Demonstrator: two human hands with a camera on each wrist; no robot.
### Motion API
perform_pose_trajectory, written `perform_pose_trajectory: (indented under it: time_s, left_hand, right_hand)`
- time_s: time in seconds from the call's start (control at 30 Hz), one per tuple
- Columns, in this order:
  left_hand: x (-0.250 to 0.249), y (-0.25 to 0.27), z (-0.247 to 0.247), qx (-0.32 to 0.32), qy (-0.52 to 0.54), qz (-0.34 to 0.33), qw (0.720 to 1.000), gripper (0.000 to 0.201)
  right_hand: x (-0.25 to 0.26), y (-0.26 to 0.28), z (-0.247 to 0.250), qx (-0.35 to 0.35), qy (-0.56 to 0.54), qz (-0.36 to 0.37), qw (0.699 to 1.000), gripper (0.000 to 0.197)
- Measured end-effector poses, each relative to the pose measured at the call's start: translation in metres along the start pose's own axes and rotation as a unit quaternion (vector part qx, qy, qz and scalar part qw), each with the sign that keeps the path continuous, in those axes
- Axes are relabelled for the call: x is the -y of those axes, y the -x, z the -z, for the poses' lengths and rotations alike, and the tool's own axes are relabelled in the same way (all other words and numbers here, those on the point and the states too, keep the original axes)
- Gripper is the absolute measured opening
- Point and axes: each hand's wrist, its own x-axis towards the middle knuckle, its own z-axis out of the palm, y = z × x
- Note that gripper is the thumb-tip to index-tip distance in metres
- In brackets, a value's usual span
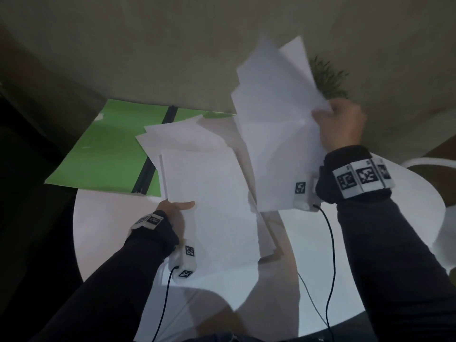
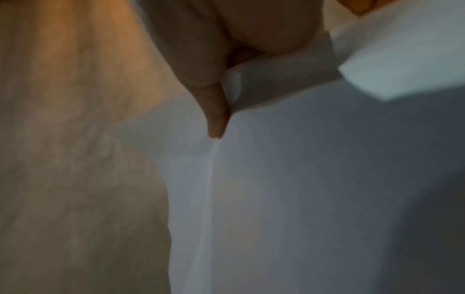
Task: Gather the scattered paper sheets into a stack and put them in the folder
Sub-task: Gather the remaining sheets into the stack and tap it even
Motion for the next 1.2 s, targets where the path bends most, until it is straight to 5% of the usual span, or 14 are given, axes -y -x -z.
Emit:
perform_pose_trajectory:
  time_s: [0.1, 0.23, 0.4, 0.5, 0.63, 0.77, 0.87, 0.97, 1.1, 1.2]
  left_hand:
    - [-0.004, 0.01, 0.0, 0.026, 0.032, 0.01, 0.999, 0.045]
    - [-0.01, 0.024, -0.004, 0.033, 0.06, 0.012, 0.998, 0.028]
    - [-0.014, 0.018, -0.004, -0.035, 0.004, 0.002, 0.999, 0.04]
    - [-0.016, 0.017, -0.002, -0.051, 0.016, 0.035, 0.998, 0.077]
    - [-0.013, 0.007, -0.003, -0.041, 0.11, 0.071, 0.991, 0.121]
    - [-0.012, 0.004, -0.002, -0.028, 0.113, 0.068, 0.991, 0.115]
    - [-0.012, 0.004, 0.0, 0.004, 0.105, 0.031, 0.994, 0.085]
    - [-0.009, 0.0, 0.004, 0.06, 0.088, 0.032, 0.994, 0.087]
    - [-0.007, 0.004, 0.011, 0.102, 0.062, 0.051, 0.992, 0.032]
    - [-0.006, 0.004, 0.014, 0.09, 0.025, 0.043, 0.995, 0.009]
  right_hand:
    - [0.011, 0.0, 0.002, 0.007, -0.172, -0.079, 0.982, 0.03]
    - [0.009, 0.03, -0.021, 0.051, -0.338, -0.197, 0.919, 0.013]
    - [-0.031, 0.062, -0.058, 0.195, -0.254, -0.291, 0.902, 0.023]
    - [-0.066, 0.072, -0.085, 0.264, -0.148, -0.288, 0.908, 0.01]
    - [-0.094, 0.086, -0.106, 0.307, -0.049, -0.274, 0.91, 0.04]
    - [-0.107, 0.093, -0.111, 0.337, 0.001, -0.247, 0.908, 0.052]
    - [-0.109, 0.092, -0.114, 0.355, -0.006, -0.233, 0.905, 0.061]
    - [-0.102, 0.098, -0.125, 0.402, 0.035, -0.184, 0.896, 0.065]
    - [-0.093, 0.109, -0.143, 0.434, 0.09, -0.104, 0.891, 0.056]
    - [-0.085, 0.105, -0.144, 0.447, 0.117, -0.033, 0.886, 0.052]
